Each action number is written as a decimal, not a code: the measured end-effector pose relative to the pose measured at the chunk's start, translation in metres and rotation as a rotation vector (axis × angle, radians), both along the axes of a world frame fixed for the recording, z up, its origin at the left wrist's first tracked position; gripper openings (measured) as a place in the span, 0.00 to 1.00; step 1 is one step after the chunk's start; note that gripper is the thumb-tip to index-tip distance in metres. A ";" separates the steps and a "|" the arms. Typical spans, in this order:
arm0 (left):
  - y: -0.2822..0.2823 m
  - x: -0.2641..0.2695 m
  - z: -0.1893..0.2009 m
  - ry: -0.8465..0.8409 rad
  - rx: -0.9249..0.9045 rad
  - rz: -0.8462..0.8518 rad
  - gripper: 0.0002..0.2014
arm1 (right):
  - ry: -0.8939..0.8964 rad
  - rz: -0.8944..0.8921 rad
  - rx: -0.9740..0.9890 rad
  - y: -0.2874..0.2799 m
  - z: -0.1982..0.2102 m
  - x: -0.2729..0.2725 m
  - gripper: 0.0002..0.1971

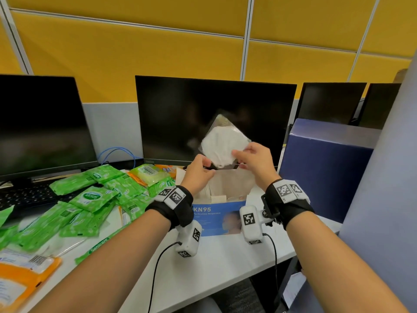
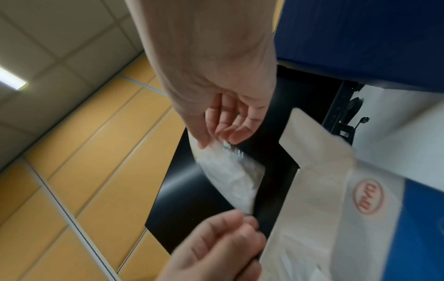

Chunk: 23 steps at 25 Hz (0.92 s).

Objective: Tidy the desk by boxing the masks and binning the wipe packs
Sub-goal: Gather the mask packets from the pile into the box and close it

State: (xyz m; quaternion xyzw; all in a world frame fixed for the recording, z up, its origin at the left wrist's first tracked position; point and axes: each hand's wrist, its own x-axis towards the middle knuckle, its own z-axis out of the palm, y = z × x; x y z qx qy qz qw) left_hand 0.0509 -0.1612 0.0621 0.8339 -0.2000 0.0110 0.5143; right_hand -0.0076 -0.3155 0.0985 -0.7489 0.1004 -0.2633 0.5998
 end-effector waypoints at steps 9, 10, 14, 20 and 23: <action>0.020 0.005 -0.014 -0.208 0.905 -0.001 0.25 | 0.182 -0.167 -1.058 0.013 0.028 -0.018 0.10; 0.022 0.007 -0.016 -0.146 0.909 0.000 0.25 | 0.228 -0.151 -1.165 0.019 0.024 -0.019 0.11; 0.024 0.019 -0.028 0.109 0.811 -0.013 0.28 | 0.462 -0.079 -1.373 0.040 0.003 -0.015 0.14; 0.025 0.017 -0.034 0.206 0.505 0.027 0.29 | 0.829 0.059 -1.258 0.040 -0.023 0.017 0.16; 0.024 0.020 -0.038 0.272 0.380 0.061 0.36 | 0.995 0.187 -1.175 0.036 -0.049 0.031 0.26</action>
